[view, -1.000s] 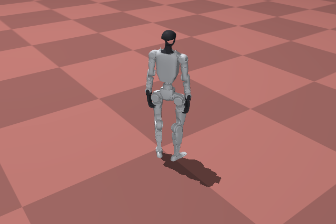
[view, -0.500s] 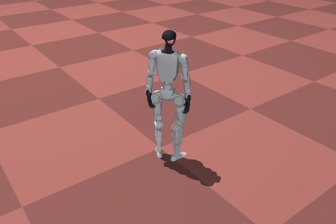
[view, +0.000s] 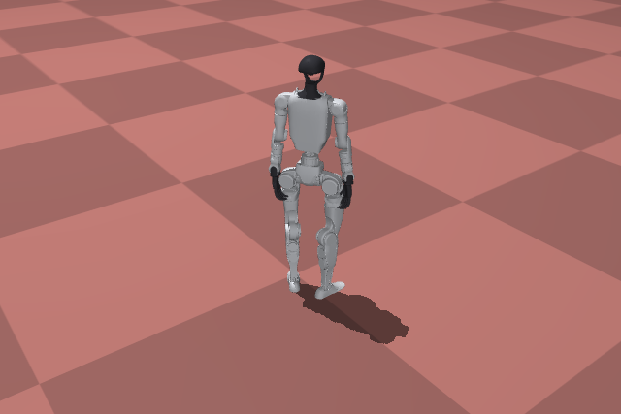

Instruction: Upper body actions

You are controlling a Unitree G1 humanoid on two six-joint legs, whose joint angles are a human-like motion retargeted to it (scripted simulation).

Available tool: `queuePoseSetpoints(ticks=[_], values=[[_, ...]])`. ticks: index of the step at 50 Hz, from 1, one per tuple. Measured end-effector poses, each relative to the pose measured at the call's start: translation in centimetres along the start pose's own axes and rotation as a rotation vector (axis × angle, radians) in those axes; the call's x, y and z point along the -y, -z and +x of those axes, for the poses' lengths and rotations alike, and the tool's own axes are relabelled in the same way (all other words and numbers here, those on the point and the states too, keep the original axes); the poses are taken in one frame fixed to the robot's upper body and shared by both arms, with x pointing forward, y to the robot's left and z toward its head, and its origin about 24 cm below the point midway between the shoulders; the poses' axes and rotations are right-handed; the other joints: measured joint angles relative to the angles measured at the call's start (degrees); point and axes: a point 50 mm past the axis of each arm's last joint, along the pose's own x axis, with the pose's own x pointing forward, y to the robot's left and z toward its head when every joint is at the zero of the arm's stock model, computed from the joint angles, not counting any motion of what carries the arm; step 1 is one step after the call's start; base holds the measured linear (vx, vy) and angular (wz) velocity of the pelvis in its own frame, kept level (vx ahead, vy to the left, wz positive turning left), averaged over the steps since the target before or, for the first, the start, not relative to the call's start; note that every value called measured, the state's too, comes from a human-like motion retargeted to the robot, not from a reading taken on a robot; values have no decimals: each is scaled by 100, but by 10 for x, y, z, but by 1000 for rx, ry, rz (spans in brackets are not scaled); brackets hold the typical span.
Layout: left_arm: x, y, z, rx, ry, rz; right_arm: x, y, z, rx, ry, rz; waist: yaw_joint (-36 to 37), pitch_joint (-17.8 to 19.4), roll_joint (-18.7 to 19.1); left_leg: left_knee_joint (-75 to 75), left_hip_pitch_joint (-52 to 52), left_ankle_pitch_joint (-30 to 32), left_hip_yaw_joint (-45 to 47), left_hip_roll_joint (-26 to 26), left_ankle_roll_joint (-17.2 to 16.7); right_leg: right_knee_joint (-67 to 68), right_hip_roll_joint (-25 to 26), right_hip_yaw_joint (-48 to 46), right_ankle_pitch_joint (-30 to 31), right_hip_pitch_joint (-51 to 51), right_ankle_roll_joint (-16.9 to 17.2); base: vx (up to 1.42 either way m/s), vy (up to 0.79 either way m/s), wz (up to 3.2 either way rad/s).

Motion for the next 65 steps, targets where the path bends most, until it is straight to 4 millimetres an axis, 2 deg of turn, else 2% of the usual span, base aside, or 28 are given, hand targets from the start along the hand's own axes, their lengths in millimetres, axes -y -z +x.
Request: queuePoseSetpoints(ticks=[8,14,18,22,25,28,30,32,33,34,39,41,45,50,51,56,59,62,65], values=[[-3,-13,0,65,-75,-18,2,4,0,12,17,27,22,28,-211,39,-83,22,-124,-116,50,8,-128,-46,-37,40,58,4,2,11],[-12,-27,-4,104,-90,-12,14,7,-2,44,60,55,113,111,-367,37,-145,30,-165,-172,107,175,-248,-64,-117,-37,112,6,4,4],[-30,-37,-11,117,-129,-13,26,6,-5,95,108,100,72,146,-451,50,-306,54,-201,-69,121,494,-264,-86,-241,-263,126,1,-4,-2],[-53,-59,-23,166,-166,-20,47,3,-12,159,184,153,62,487,-531,26,-311,89,-98,117,145,1017,-181,253,-169,-544,153,-7,-14,-34],[-72,-76,-35,206,-214,-26,64,6,-18,190,261,190,140,732,-590,5,-326,133,110,266,140,1273,-45,893,-199,-764,85,-13,-17,-58],[-89,-95,-49,250,-274,-29,75,21,-22,191,327,261,-38,945,-611,49,-455,211,-60,358,118,1148,-169,803,-265,-793,26,-15,-20,32],[-98,-108,-57,284,-305,-32,76,38,-24,171,356,324,-107,1080,-646,65,-516,268,-190,380,90,924,-313,625,-97,-736,-53,-15,-24,56],[-106,-125,-68,334,-326,-41,75,56,-26,154,373,398,-125,1229,-798,86,-574,316,-278,310,53,696,-474,658,305,-715,190,-15,-31,47],[-110,-133,-75,362,-335,-50,73,65,-26,143,382,436,-132,1295,-890,98,-610,339,-307,281,28,619,-534,706,293,-710,409,-17,-33,37],[-115,-141,-81,389,-345,-56,70,74,-27,126,390,474,-131,1363,-964,106,-641,364,-338,280,-3,570,-551,700,270,-726,484,-18,-33,31],[-130,-179,-114,522,-396,-71,55,119,-32,19,442,685,168,1929,-1137,125,-756,517,-230,468,-118,283,-394,588,485,-804,404,-26,-40,-24],[-131,-196,-125,593,-418,-97,57,130,-37,8,486,761,187,2235,-1127,126,-817,576,-168,601,-168,220,-286,663,599,-900,388,-47,-34,-42],[-140,-214,-148,696,-433,-153,67,150,-49,-16,584,860,-107,2729,-1193,57,-930,718,-61,780,-246,183,-91,858,765,-1158,291,-43,-25,-37],[-140,-250,-183,835,-455,-147,77,158,-57,53,667,1084,-180,3522,-1270,-27,-1134,907,193,1007,-315,156,137,1074,991,-1567,205,-52,-22,-56],[-141,-254,-188,852,-462,-145,76,161,-58,74,669,1146,-223,3580,-1303,-43,-1241,950,238,1037,-325,147,171,1113,1044,-1713,189,-51,-20,-53],[-142,-274,-216,934,-502,-131,71,165,-61,319,617,1497,-454,3633,-1534,-134,-1850,1125,572,1195,-338,108,359,1309,1330,-2575,153,-47,-15,-71],[-142,-285,-234,989,-521,-121,70,165,-62,470,575,1629,-764,3633,-1700,-206,-2260,1241,687,1259,-335,63,469,1392,1472,-3073,121,-43,-12,-51],[-136,-301,-253,1058,-529,-107,66,169,-63,505,579,1707,-1070,3633,-1830,-265,-2681,1358,756,1326,-350,16,563,1455,1597,-3553,100,-36,-8,-39],[-120,-321,-272,1131,-521,-54,57,178,-63,482,610,1771,-1245,3633,-1850,-297,-3089,1442,786,1389,-368,-33,641,1442,1722,-4003,98,-28,-4,-34]])
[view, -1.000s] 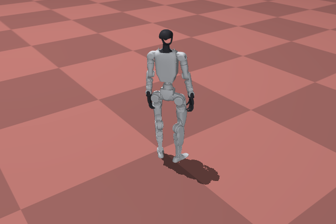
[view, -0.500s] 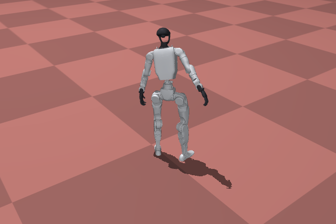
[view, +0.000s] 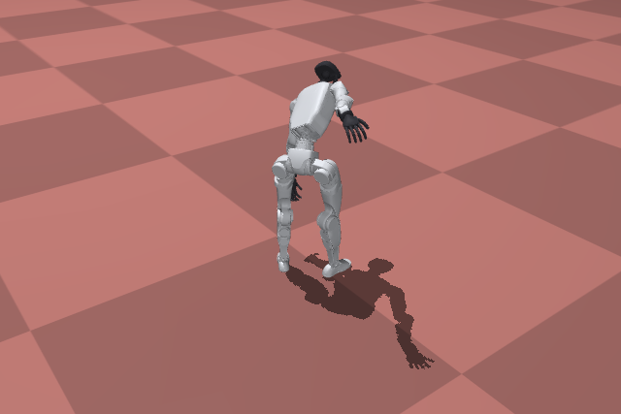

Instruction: Upper body actions

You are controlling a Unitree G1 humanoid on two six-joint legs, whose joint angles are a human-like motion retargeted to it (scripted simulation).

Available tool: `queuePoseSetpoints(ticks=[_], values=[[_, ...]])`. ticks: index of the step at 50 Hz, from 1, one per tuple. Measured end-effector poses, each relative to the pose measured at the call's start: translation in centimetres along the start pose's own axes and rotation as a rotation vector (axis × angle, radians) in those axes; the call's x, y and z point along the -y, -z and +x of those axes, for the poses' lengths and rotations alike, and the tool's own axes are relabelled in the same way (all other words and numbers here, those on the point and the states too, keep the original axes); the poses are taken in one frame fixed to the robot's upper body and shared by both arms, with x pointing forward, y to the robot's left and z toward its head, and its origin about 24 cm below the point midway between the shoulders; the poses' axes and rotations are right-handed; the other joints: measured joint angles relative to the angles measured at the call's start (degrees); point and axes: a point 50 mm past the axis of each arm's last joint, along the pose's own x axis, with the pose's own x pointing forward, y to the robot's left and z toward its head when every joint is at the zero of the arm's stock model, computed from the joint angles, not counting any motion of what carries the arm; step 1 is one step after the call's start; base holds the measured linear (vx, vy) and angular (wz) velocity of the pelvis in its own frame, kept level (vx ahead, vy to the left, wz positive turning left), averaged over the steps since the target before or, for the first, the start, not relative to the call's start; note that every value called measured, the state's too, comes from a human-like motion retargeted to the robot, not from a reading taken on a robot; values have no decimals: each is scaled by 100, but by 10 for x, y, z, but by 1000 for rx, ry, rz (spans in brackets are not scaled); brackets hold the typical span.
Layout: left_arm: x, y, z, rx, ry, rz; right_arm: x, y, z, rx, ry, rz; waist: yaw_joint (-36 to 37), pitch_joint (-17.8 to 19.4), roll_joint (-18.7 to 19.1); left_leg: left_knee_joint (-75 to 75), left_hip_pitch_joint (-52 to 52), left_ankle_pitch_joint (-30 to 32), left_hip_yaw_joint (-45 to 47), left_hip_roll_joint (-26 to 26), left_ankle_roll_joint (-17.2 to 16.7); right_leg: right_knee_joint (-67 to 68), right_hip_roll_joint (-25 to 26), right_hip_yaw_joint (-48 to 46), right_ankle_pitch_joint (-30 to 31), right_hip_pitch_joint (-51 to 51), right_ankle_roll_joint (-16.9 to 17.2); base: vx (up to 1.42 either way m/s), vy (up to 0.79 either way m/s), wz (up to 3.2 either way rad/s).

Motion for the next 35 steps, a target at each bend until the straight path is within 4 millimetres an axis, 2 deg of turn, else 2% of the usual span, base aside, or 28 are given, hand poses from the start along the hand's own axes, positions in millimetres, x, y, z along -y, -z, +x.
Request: queuePoseSetpoints(ticks=[4,7,10,15,18,20,23,30,35], values=[[15,-32,2,93,11,49,11,1,-4,25,42,24,-170,0,-150,-55,-388,76,135,-16,3,-16,30,86,99,-489,-28,-21,-4,-29],[13,-48,1,139,-12,73,8,-6,-3,52,29,-31,-431,0,-243,-136,-658,137,165,-7,13,-24,97,116,135,-815,-53,-17,1,-25],[0,-62,-1,169,-49,78,-4,-16,3,73,17,-87,-809,0,-333,-209,-962,193,170,73,25,-37,217,123,159,-1146,-73,-15,10,-41],[-38,-78,-9,217,-161,70,-38,-34,16,121,-53,-66,-1578,0,-747,-322,-1249,217,349,120,34,-54,356,231,218,-1578,-81,-12,20,-50],[-49,-83,-12,235,-213,85,-50,-31,18,105,-90,-53,-1804,0,-952,-396,-1337,205,483,63,30,-54,368,250,249,-1778,-77,-10,11,-37],[-55,-84,-13,226,-244,111,-55,-27,19,87,-105,-50,-1872,0,-1086,-407,-1387,181,573,47,21,-52,379,271,263,-1889,-71,-7,3,-33],[-50,-76,-11,164,-210,181,-56,-22,18,75,-110,-73,-1951,0,-1198,-409,-1480,163,606,31,32,-40,390,242,250,-1993,-63,-2,-1,-7],[-22,-42,-4,31,103,188,-58,-26,20,81,-80,-133,-2114,0,-1283,-426,-1497,148,601,15,68,1,411,231,168,-1996,-50,1,0,1],[-21,-24,-3,34,76,159,-53,-33,19,120,-33,-115,-2013,0,-1163,-400,-1381,157,558,-19,80,17,360,227,100,-1800,-68,9,2,19]])
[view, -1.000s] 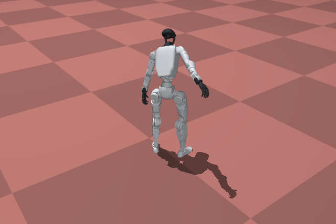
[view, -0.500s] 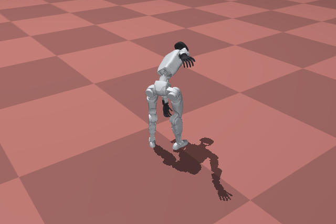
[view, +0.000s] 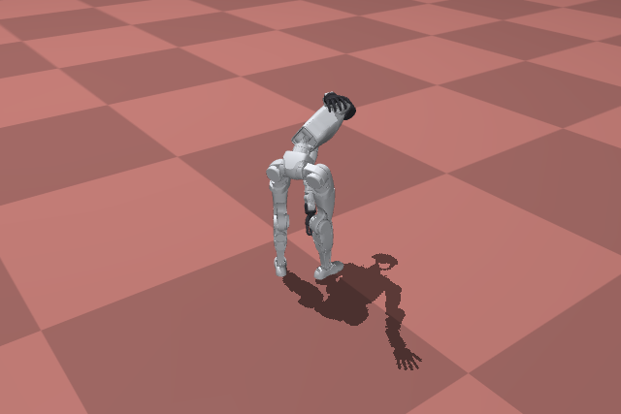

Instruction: Upper body actions

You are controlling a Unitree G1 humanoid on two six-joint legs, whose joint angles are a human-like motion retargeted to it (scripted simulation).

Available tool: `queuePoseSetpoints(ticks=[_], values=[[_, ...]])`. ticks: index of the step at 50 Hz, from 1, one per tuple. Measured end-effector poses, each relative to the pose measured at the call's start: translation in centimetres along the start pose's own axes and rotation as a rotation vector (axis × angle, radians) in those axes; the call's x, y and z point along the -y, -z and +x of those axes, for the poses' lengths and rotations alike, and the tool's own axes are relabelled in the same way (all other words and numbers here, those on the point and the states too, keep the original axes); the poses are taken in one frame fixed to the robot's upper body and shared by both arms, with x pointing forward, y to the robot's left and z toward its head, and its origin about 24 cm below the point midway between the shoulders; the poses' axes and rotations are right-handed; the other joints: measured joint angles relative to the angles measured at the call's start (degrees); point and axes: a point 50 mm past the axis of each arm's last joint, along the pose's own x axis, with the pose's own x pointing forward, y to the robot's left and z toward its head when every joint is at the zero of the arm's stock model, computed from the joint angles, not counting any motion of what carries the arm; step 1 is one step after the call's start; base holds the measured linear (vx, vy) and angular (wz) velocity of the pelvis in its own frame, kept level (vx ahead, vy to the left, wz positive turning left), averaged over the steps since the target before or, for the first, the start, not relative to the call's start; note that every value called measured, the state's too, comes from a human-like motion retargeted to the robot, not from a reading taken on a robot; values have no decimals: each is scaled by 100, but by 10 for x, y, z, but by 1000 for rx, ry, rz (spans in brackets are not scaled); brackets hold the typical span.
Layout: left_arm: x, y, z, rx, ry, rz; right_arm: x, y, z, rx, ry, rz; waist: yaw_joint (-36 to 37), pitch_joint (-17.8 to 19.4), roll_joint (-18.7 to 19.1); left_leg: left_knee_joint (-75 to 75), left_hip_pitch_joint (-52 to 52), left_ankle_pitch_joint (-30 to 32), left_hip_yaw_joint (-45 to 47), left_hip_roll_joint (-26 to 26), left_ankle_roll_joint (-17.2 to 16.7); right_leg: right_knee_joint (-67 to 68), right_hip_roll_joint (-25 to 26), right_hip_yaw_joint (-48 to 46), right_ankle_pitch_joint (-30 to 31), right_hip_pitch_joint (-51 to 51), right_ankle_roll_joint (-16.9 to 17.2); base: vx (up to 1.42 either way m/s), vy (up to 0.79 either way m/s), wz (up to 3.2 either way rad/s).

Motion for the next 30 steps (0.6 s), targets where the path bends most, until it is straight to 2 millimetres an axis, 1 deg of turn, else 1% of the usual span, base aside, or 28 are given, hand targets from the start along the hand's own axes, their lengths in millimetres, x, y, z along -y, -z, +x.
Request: queuePoseSetpoints(ticks=[6,10,13,15,16,17,19,20,22,24,25,27,30], values=[[-4,24,-3,-28,-87,-42,5,-10,1,22,40,-84,299,0,464,109,165,-15,-187,-41,34,28,-108,-133,-120,376,-8,12,5,37],[1,44,-5,-61,-89,-31,7,-16,3,13,42,-168,726,0,931,196,283,-4,-404,-102,63,15,-224,-271,-198,708,-3,16,-1,64],[-2,71,-11,-108,-117,30,7,-24,5,12,47,-253,1145,0,1353,229,431,-5,-582,-168,92,6,-321,-396,-254,996,20,20,-3,68],[-12,96,-21,-165,-149,97,1,-34,9,20,45,-310,1400,0,1574,261,546,-11,-670,-204,94,-9,-396,-464,-279,1195,50,20,0,59],[-20,115,-30,-212,-158,139,-3,-40,11,28,42,-339,1520,0,1678,287,606,-22,-719,-219,100,-14,-434,-512,-294,1307,73,21,6,58],[-29,135,-41,-267,-162,181,-8,-47,13,38,39,-371,1639,0,1783,316,667,-36,-771,-235,105,-18,-473,-561,-311,1420,97,20,6,61],[-45,182,-71,-431,-152,241,-17,-62,17,63,24,-447,1861,0,1990,391,788,-79,-887,-272,108,-28,-563,-679,-349,1655,145,17,3,66],[-52,207,-90,-532,-144,257,-22,-71,19,74,15,-488,1966,0,2085,438,839,-106,-944,-290,103,-38,-615,-756,-367,1771,170,17,7,72],[-60,255,-134,-746,-137,240,-26,-87,21,96,13,-573,2236,0,2308,541,924,-153,-1070,-352,103,-44,-740,-883,-424,2006,212,18,9,79],[-63,291,-177,-915,-150,179,-22,-102,21,114,46,-644,2591,0,2600,620,1026,-189,-1219,-453,118,-40,-877,-1008,-493,2259,245,20,3,93],[-64,305,-198,-985,-165,139,-18,-109,21,124,71,-674,2780,0,2753,653,1086,-200,-1298,-516,126,-39,-956,-1087,-525,2395,260,23,8,103],[-67,325,-235,-1082,-223,39,-6,-122,18,150,130,-715,3171,0,3059,698,1207,-212,-1457,-666,138,-35,-1131,-1233,-592,2654,290,25,11,109],[-72,342,-278,-1153,-345,-107,8,-139,14,190,212,-747,3757,0,3505,766,1319,-217,-1707,-890,153,-22,-1395,-1459,-692,2984,343,27,-1,108]])
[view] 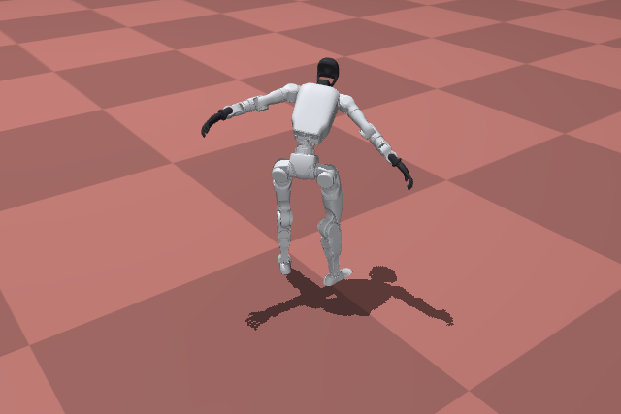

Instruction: Upper body actions

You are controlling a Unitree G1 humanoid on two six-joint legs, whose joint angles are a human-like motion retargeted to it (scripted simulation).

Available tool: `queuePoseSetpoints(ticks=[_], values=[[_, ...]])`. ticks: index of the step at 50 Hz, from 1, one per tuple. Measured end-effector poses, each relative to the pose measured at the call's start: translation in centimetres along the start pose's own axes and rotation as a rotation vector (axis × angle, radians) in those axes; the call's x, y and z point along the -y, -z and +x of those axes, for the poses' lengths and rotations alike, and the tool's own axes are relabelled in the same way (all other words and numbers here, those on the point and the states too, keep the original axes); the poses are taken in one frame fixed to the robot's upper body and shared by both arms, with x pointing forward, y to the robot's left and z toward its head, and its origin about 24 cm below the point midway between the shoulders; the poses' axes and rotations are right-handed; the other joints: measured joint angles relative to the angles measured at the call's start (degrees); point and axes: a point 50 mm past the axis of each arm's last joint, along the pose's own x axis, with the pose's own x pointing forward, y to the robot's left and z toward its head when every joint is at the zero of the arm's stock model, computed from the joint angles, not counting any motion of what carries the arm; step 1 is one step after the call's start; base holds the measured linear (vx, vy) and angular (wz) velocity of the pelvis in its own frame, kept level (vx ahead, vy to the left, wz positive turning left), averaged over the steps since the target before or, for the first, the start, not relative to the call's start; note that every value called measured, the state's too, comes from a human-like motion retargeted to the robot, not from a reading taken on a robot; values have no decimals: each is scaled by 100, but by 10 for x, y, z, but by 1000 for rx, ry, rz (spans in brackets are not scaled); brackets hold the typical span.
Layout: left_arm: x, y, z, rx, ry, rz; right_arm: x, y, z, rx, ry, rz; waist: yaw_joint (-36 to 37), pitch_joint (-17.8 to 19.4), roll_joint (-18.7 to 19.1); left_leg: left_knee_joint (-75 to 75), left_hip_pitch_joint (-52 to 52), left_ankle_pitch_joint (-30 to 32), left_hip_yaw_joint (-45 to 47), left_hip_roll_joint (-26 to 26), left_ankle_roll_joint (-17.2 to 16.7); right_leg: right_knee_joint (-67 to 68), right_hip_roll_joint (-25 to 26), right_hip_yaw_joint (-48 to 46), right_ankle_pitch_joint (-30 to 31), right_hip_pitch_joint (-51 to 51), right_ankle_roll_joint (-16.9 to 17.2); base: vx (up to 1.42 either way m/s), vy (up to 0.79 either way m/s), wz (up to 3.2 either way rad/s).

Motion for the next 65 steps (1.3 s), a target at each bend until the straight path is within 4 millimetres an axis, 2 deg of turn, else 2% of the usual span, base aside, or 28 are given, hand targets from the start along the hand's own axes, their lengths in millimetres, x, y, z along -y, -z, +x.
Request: queuePoseSetpoints(ticks=[3,7,10,12,15,20,24,27,30,32,35,38,40,42,45,50,53,58,61,65], values=[[-9,32,-2,-41,-25,-148,15,-9,2,28,52,-37,412,0,370,79,-11,3,-294,-216,13,2,-240,-268,-75,239,58,32,5,113],[-27,53,-7,-60,-69,-186,37,-13,2,28,121,-75,1039,0,886,122,-175,76,-677,-560,0,-13,-590,-592,-123,363,126,28,8,123],[-40,56,-10,-68,-174,-182,50,-7,0,0,162,-62,1608,0,1323,88,-353,195,-1022,-872,-10,-42,-836,-901,-130,406,168,18,-13,144],[-39,58,-10,-74,-211,-199,58,-4,-1,-11,196,-32,2012,0,1623,41,-470,270,-1223,-1072,-20,-59,-977,-1070,-135,404,196,22,-19,136],[-26,47,-6,-69,-199,-187,75,11,-6,-54,268,63,2926,0,2286,-14,-570,361,-1445,-1295,-49,-86,-1113,-1204,-123,441,248,23,-34,99],[-14,48,-6,-110,-169,-190,62,-9,0,-17,232,185,4218,0,2331,-217,-1190,551,-1524,-1513,-50,-134,-1287,-1105,30,-208,292,18,-38,52],[7,20,-1,-32,-192,-78,53,-38,5,22,187,295,5174,0,2331,-266,-1806,617,-1493,-1538,-26,-168,-1286,-991,121,-849,272,12,-35,17],[28,4,2,43,-236,52,51,-70,7,92,129,342,5472,0,2331,-317,-2218,671,-1501,-1532,-40,-176,-1273,-848,155,-1292,248,4,4,14],[40,-19,1,171,-251,161,54,-101,7,146,49,339,5620,0,2331,-392,-2561,716,-1477,-1503,-87,-229,-1249,-761,178,-1679,223,-9,17,6],[36,-28,0,207,-271,159,55,-121,5,205,17,359,5719,0,2331,-411,-2762,737,-1470,-1446,-80,-226,-1177,-699,175,-1900,213,-15,7,-21],[26,-35,-2,205,-332,36,60,-144,1,266,-12,359,5800,0,2331,-418,-3008,765,-1449,-1328,-65,-189,-1036,-633,152,-2176,182,-11,-8,-32],[17,-37,-5,224,-412,-121,67,-157,-3,311,-8,307,5654,0,2331,-425,-3114,788,-1471,-1227,-79,-149,-939,-614,119,-2295,167,-6,-4,-23],[14,-37,-7,245,-478,-187,72,-159,-4,327,12,289,5548,0,2331,-430,-3108,799,-1480,-1186,-63,-131,-870,-603,95,-2300,146,-4,-7,-25],[12,-37,-9,258,-553,-210,75,-150,-3,311,49,297,5442,0,2331,-424,-3033,800,-1470,-1153,-62,-115,-834,-592,70,-2232,139,-6,-9,-19],[16,-34,-10,256,-619,-211,78,-123,1,245,124,318,5294,0,2331,-396,-2829,776,-1469,-1101,-70,-85,-788,-596,32,-2038,126,-6,-12,-19],[30,-35,-8,241,-600,-226,67,-42,3,46,212,273,5038,0,2331,-320,-2231,678,-1485,-1028,-41,-11,-693,-649,-58,-1467,116,-3,-18,-22],[35,-60,-12,356,-595,-159,44,25,-6,-107,255,240,4933,0,2331,-283,-1707,576,-1460,-969,18,3,-602,-656,-103,-970,129,-2,-24,-37],[53,-110,-26,547,-713,176,5,119,-41,-337,297,280,4475,0,2304,-194,-812,356,-1418,-816,65,38,-441,-691,-223,-125,134,-2,-15,-33],[54,-139,-37,653,-751,253,-24,158,-67,-446,275,282,4080,0,1852,-133,-342,188,-1250,-667,69,40,-346,-612,-262,235,125,-5,-4,-66],[52,-171,-49,714,-703,112,-55,193,-99,-572,265,244,3434,0,924,-69,139,-50,-914,-460,72,57,-229,-406,-310,480,65,-17,-1,-88]])
